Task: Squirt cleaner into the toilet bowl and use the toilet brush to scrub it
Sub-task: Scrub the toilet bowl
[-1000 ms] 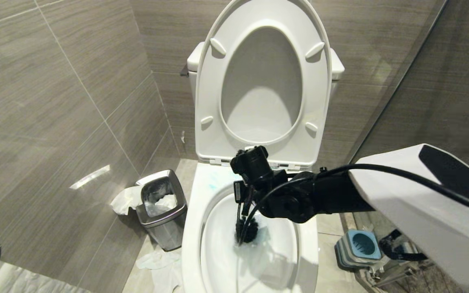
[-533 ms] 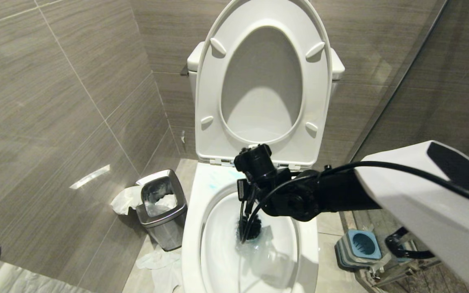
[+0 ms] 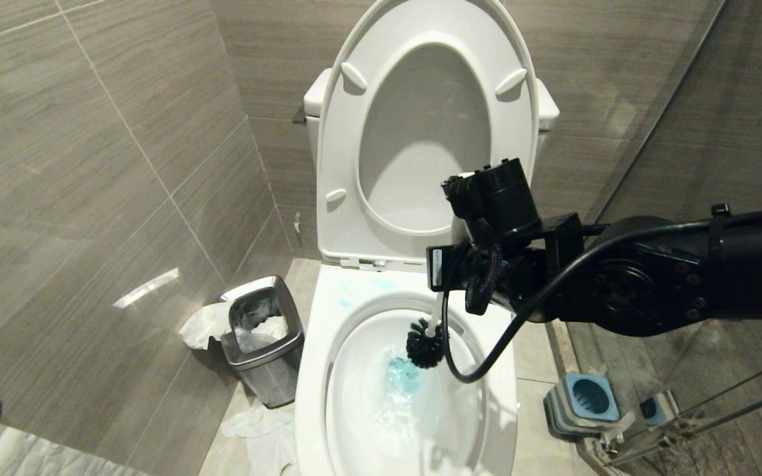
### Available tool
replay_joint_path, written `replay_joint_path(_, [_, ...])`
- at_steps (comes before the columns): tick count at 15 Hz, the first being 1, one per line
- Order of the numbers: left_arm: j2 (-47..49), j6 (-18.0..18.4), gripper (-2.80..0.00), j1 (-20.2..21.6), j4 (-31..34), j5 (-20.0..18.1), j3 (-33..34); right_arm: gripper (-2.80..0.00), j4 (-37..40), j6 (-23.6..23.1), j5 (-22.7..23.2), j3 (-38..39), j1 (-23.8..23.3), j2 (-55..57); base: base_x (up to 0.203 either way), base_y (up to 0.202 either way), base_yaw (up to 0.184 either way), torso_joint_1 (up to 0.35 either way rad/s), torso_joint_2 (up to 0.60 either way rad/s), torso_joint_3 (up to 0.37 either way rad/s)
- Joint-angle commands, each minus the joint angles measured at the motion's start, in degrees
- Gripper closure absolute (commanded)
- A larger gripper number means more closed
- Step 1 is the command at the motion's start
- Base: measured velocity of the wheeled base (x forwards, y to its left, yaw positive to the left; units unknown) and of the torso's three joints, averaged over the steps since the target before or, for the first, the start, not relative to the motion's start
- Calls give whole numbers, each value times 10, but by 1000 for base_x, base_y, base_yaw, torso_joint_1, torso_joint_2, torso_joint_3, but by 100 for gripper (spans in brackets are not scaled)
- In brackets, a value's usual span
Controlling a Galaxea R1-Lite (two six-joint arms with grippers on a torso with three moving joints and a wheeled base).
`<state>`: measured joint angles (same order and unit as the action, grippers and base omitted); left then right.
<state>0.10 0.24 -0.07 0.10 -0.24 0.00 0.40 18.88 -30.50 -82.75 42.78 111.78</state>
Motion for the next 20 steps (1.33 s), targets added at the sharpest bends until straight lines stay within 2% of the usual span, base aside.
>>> replay_joint_path(1, [0,0,0,0,0,0,0,0,-8,3,-1,1,-1,35,0,0,0,0,0,0])
replay_joint_path(9, [0,0,0,0,0,0,0,0,-79,2,5,-52,-1,236,0,0,0,0,0,0])
replay_joint_path(12, [0,0,0,0,0,0,0,0,-74,-3,4,-18,10,169,0,0,0,0,0,0])
replay_joint_path(16, [0,0,0,0,0,0,0,0,-41,-10,0,53,36,-8,0,0,0,0,0,0])
replay_joint_path(18, [0,0,0,0,0,0,0,0,-11,-10,-12,113,57,-101,0,0,0,0,0,0])
replay_joint_path(20, [0,0,0,0,0,0,0,0,11,-10,-26,165,72,-144,0,0,0,0,0,0])
